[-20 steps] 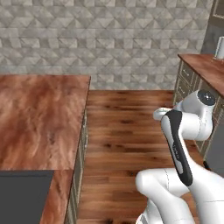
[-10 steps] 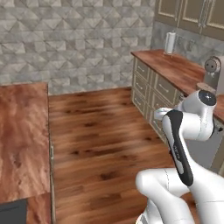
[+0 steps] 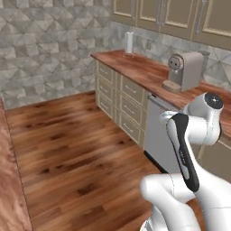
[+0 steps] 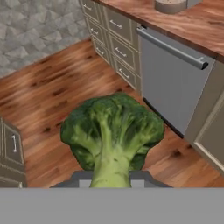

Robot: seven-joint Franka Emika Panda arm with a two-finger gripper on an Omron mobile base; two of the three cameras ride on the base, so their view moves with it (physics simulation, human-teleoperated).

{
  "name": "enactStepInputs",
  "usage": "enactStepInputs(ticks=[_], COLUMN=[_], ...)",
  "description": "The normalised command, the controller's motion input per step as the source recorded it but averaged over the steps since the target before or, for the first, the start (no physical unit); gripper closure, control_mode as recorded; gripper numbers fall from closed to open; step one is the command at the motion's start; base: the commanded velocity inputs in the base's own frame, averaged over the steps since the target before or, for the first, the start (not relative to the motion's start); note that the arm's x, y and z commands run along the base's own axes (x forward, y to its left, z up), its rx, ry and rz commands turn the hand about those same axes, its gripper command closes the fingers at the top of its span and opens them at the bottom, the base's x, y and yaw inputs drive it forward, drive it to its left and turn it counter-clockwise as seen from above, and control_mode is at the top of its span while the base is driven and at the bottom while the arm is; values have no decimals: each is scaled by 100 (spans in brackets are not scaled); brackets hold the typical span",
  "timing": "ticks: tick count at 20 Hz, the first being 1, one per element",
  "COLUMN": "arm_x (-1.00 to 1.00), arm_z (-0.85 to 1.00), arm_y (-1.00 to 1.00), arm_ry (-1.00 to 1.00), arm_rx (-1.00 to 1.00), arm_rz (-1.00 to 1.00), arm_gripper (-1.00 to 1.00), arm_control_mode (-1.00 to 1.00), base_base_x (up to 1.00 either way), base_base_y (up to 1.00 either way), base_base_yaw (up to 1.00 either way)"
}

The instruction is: Turn on the sink faucet. Then move the broccoli from the counter to the sink. Turn off the sink. Move the vegetable from the sink to the pot next to the stove. Finally move the pot to the front right burner.

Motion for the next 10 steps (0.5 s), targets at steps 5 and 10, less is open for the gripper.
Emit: enactStepInputs(ticks=[5,10], arm_x=[0,0], arm_z=[0,0], arm_y=[0,0], arm_ry=[0,0], arm_rx=[0,0], arm_rz=[0,0], arm_gripper=[100,100], arm_control_mode=[100,100], base_base_x=[-7,-17], base_base_y=[-18,-31], base_base_yaw=[-46,-47])
